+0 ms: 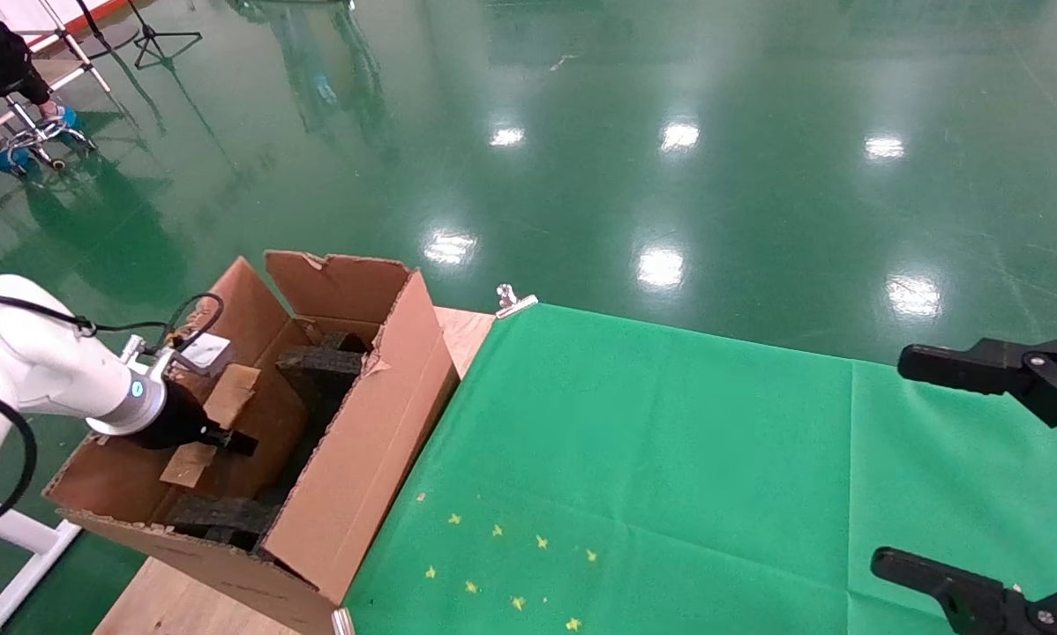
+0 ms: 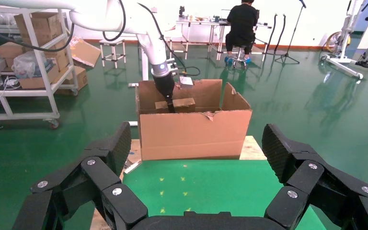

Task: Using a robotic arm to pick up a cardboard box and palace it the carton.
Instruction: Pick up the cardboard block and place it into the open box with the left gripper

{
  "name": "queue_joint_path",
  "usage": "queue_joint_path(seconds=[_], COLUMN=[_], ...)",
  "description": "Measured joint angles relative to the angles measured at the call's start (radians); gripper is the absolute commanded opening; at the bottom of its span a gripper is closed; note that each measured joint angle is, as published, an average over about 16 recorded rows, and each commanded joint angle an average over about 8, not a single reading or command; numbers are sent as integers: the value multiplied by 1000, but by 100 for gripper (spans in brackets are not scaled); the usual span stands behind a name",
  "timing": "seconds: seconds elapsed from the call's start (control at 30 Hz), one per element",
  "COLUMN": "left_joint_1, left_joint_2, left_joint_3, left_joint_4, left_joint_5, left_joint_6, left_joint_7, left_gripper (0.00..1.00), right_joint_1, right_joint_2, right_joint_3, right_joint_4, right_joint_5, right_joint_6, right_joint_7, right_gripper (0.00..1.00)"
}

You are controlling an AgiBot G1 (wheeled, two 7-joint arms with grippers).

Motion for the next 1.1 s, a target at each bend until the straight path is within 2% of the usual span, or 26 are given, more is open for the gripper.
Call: queue_joint_path(seconds=[0.6,0.87,1.1], left_joint_1=[-93,-192,-282], left_joint_2=[-12,-64,-149], left_joint_3=[-13,-71,-152], left_joint_4=[-3,-45,-120], left_joint_5=[-21,-104,-226], left_joint_6=[37,118,254], left_joint_7=[15,46,57], left_gripper=[100,100,100], right_joint_1=[0,0,0], right_joint_2=[0,0,0], right_joint_3=[0,0,0], right_joint_4=[0,0,0], right_joint_5=[0,0,0], right_joint_6=[0,0,0], right_joint_7=[0,0,0], right_gripper=[100,100,100])
